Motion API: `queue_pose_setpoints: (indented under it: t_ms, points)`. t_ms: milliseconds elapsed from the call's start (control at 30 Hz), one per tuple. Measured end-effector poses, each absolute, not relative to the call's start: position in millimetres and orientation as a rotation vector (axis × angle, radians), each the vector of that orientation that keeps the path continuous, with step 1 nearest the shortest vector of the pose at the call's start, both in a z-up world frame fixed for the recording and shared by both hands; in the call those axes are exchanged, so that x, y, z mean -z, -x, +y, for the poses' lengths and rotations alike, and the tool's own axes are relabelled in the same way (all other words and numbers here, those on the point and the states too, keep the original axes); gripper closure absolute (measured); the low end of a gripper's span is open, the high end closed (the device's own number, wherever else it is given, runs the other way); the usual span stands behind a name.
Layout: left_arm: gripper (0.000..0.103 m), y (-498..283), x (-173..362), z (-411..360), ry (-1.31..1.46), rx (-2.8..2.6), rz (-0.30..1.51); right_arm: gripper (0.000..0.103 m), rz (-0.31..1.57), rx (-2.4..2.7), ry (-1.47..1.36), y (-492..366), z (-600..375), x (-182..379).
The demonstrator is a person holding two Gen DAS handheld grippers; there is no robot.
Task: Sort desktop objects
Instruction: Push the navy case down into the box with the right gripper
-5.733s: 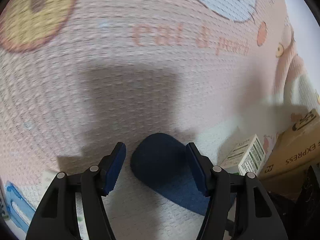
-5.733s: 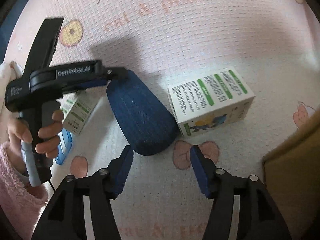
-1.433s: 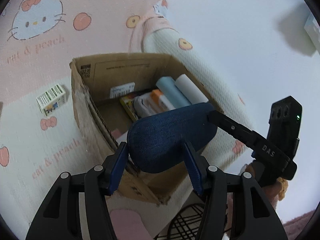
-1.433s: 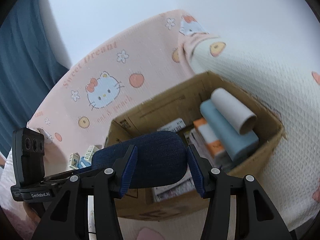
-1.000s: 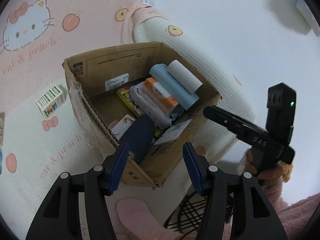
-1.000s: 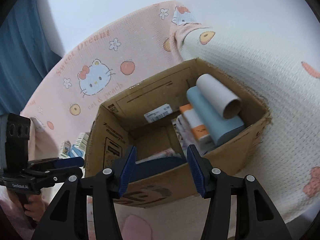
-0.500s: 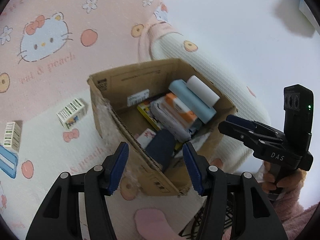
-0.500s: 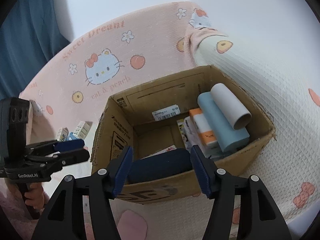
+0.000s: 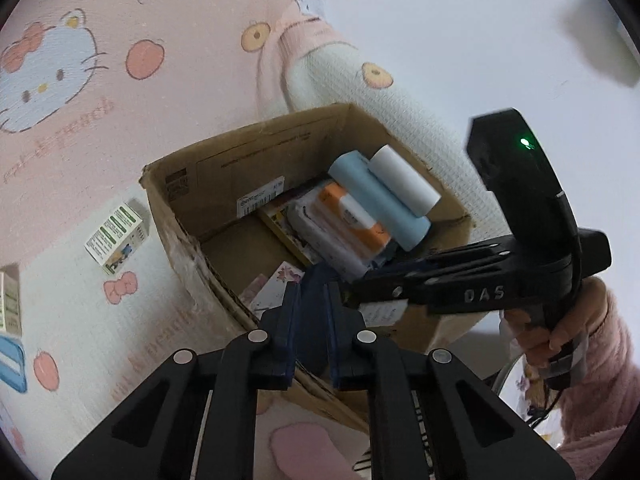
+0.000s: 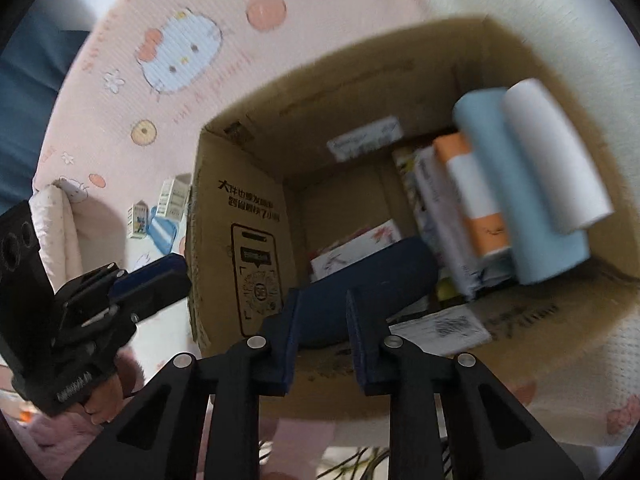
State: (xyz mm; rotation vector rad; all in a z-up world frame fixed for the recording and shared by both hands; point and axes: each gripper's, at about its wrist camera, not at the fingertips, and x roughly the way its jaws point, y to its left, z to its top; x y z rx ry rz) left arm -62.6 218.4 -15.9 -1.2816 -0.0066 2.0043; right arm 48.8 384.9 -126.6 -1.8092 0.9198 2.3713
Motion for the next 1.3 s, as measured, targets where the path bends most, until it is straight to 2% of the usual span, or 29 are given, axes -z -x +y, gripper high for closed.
queue_pose_setpoints:
  t_ms: [200, 433, 533, 600, 633, 700, 833, 867, 900, 933, 967, 1033, 1067, 1100, 1167, 1300]
  points:
    - [0.09, 83.3, 27.2, 218.0, 1.316, -2.026, 0.016, 0.083, 1.11, -2.214, 2.085, -17.2, 364.7, 169.6]
    - [0.09, 93.6, 37.0, 211.2, 1.323, -1.998, -0.034, 0.084, 1.195, -2.01, 2.235, -5.1, 365.4, 217.2]
    - [0.09, 99.0, 42.1, 211.6, 1.332, -1.985, -0.053, 0.084, 1.114, -1.952, 2.249, 1.0, 369.3, 228.6]
    - [0.09, 101.4, 43.0, 211.4, 1.326, -1.982, -0.072, 0.084, 1.207, -1.806, 2.341, 1.3, 368.3, 245.3]
    - [0.09, 101.9, 42.8, 211.8, 1.323, -1.982, -0.074, 0.084, 1.186, -1.767, 2.383, 1.7, 365.5, 249.8]
    - [0.09, 101.9, 41.8, 211.7, 1.319, -2.002, -0.074, 0.084, 1.133, -1.792, 2.381, 2.6, 363.7, 245.5]
    - [0.088, 95.6, 33.9, 211.4, 1.311, -2.063, -0.025, 0.084, 0.993, -1.996, 2.2, -3.9, 367.7, 210.2]
    - [0.081, 94.0, 31.6, 211.4, 1.307, -2.073, -0.017, 0.084, 0.946, -2.039, 2.169, -6.6, 367.0, 201.8]
    - [0.069, 91.0, 27.6, 210.8, 1.296, -2.079, -0.015, 0.084, 0.905, -2.073, 2.141, -9.9, 366.1, 193.6]
    - [0.061, 88.5, 24.2, 209.4, 1.282, -2.077, -0.023, 0.084, 0.866, -2.109, 2.095, -16.2, 365.6, 181.4]
    - [0.047, 85.1, 20.1, 207.9, 1.271, -2.079, -0.029, 0.083, 0.852, -2.134, 2.061, -21.5, 365.2, 171.8]
    - [0.044, 78.9, 12.7, 203.6, 1.246, -2.106, -0.041, 0.082, 0.845, -2.18, 2.003, -31.6, 364.0, 154.2]
    - [0.044, 76.4, 9.9, 202.1, 1.238, -2.118, -0.041, 0.075, 0.845, -2.204, 1.959, -38.8, 363.7, 143.6]
    - [0.043, 73.1, 6.4, 199.1, 1.232, -2.138, -0.042, 0.058, 0.833, -2.222, 1.914, -45.9, 363.1, 133.6]
    - [0.043, 69.3, 2.4, 194.9, 1.228, -2.163, -0.043, 0.034, 0.797, -2.264, 1.833, -49.8, 366.3, 118.1]
    - [0.042, 56.1, -5.9, 180.2, 1.207, -2.207, -0.04, 0.032, 0.595, -2.341, 1.706, -62.0, 354.9, 84.7]
